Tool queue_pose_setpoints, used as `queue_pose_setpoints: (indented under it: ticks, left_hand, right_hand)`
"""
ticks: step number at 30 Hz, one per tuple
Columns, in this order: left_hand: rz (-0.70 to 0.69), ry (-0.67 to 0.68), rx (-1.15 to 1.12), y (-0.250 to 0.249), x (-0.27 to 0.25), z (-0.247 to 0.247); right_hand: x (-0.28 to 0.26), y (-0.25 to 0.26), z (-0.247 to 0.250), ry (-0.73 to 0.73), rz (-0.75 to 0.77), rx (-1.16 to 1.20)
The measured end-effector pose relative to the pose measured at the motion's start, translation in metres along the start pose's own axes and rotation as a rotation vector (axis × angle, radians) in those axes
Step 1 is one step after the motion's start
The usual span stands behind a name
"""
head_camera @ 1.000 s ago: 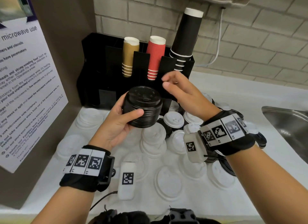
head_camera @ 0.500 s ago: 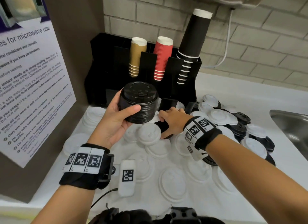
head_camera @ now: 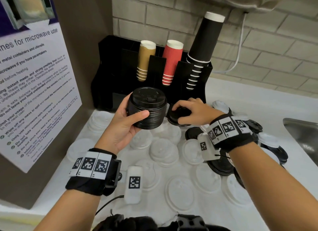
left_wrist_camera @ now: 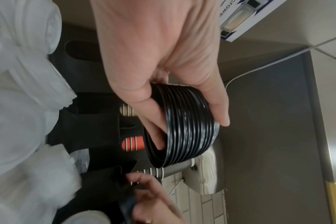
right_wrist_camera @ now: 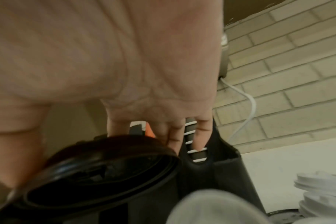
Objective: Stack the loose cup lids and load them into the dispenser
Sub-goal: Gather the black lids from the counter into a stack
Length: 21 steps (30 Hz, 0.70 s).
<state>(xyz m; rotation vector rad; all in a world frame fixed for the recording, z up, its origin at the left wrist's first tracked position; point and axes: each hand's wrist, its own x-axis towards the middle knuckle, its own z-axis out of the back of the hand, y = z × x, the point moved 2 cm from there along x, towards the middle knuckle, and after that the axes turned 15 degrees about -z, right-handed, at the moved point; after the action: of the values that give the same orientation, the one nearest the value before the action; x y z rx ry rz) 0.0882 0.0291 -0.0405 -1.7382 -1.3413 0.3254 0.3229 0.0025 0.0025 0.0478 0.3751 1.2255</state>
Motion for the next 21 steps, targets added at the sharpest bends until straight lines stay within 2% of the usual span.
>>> queue_pose_setpoints:
  ticks: [3,7,9,11,14,21]
  left_hand:
    - [0.009,0.020,0.007,0.004,0.002,-0.004]
    - [0.024,0.027,0.049,0.013,0.004,-0.009]
    - [0.033,0.038,0.061,0.017,0.004,-0.012]
    - [0.033,0.052,0.070,0.020,0.005,-0.016]
    - [0.031,0.070,0.082,0.024,0.006,-0.019]
    - [0.067,0.148,0.090,0.026,0.004,-0.023]
  right_hand:
    - [-0.013,-0.003,0.009,-0.111,0.030,0.312]
    - [-0.046,0.006,0.009,-0.210,0.108,0.943]
    - [-0.060,0.015,0.004,-0.272,0.179,1.079]
    - [-0.068,0.025,-0.002,-0.307,0.225,1.113]
    - [-0.071,0.034,-0.007,-0.344,0.220,0.999]
    - [-0.072,0.039,-0.003,-0.329,0.286,0.834]
